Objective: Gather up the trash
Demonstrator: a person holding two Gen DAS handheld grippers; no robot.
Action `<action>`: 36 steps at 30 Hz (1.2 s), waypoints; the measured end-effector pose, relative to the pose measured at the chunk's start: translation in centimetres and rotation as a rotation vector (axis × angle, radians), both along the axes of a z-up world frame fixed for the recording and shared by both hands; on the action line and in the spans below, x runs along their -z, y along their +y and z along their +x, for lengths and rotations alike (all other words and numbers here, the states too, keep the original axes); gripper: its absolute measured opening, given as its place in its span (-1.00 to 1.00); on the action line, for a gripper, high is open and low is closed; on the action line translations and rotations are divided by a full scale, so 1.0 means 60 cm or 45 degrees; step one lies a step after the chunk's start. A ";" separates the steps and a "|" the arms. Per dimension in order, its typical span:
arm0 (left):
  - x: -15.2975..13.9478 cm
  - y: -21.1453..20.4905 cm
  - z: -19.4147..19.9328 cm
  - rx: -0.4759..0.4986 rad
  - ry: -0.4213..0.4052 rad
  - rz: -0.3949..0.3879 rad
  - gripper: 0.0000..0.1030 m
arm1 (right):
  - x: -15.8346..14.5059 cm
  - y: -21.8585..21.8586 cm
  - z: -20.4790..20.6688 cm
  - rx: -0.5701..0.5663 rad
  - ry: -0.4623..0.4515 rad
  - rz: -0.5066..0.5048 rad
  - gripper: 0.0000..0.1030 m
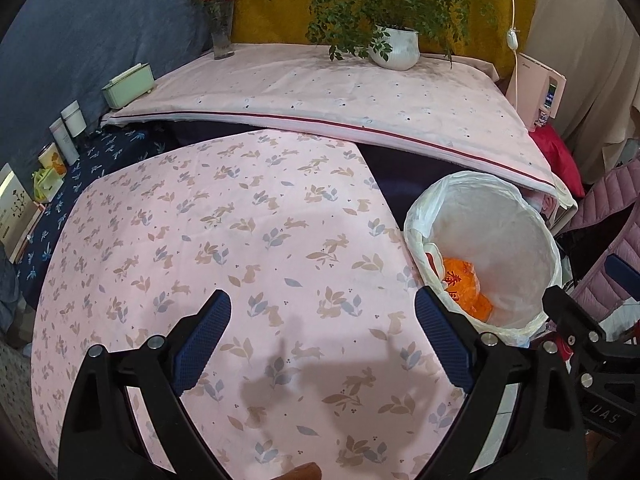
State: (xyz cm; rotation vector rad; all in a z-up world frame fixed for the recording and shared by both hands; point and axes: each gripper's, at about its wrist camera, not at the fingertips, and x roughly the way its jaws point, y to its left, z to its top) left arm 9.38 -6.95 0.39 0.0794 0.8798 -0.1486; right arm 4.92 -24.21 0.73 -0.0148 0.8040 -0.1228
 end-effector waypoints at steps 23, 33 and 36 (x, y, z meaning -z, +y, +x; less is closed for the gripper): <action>0.000 -0.024 -0.022 0.044 -0.004 -0.001 0.72 | 0.004 -0.017 -0.018 0.015 -0.002 -0.007 0.87; 0.000 -0.034 -0.024 0.051 0.012 -0.017 0.72 | 0.004 -0.024 -0.021 0.028 -0.005 -0.019 0.87; 0.000 -0.036 -0.026 0.051 0.015 -0.039 0.72 | 0.004 -0.023 -0.022 0.027 -0.002 -0.022 0.87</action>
